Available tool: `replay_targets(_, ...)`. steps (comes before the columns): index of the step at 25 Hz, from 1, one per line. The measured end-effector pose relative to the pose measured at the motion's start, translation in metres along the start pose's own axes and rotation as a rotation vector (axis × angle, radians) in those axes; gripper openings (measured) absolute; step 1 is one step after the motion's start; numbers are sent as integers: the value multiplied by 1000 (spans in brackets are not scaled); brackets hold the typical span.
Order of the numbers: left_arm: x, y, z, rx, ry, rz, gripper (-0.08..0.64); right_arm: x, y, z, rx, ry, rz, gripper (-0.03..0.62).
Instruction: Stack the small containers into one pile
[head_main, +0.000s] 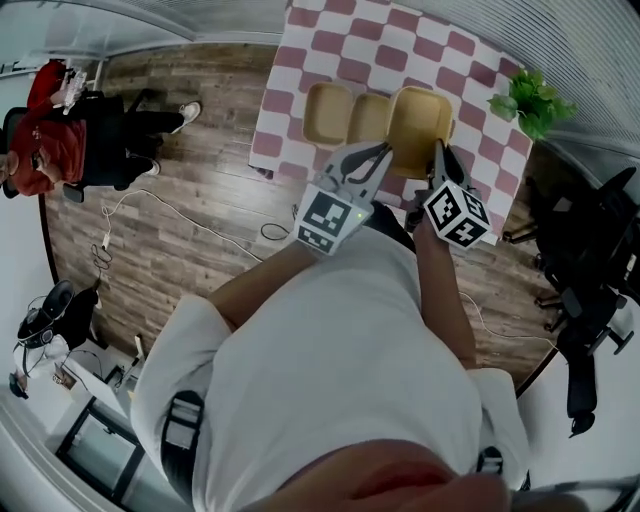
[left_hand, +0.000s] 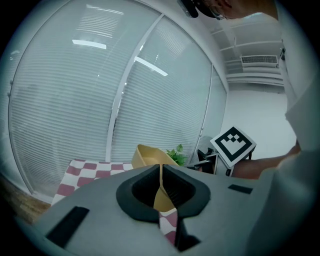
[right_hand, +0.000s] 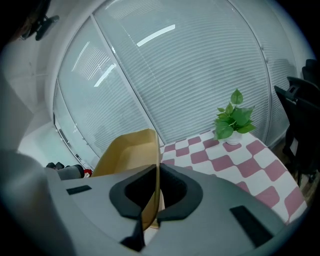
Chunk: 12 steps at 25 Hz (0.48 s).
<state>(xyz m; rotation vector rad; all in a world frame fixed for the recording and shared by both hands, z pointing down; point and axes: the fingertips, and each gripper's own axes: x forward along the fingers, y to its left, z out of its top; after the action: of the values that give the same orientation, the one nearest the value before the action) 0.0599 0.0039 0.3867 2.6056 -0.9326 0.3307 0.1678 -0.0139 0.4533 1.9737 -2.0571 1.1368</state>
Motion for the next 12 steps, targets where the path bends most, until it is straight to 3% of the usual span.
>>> replay_targets(6,-34,42,5,10,-12,-31,43,12,53,-12,-8,-26,-22,37)
replay_targets(12,-49,62,-3,20,0,-41,43,14,71,-22,-17,-42,-48,37)
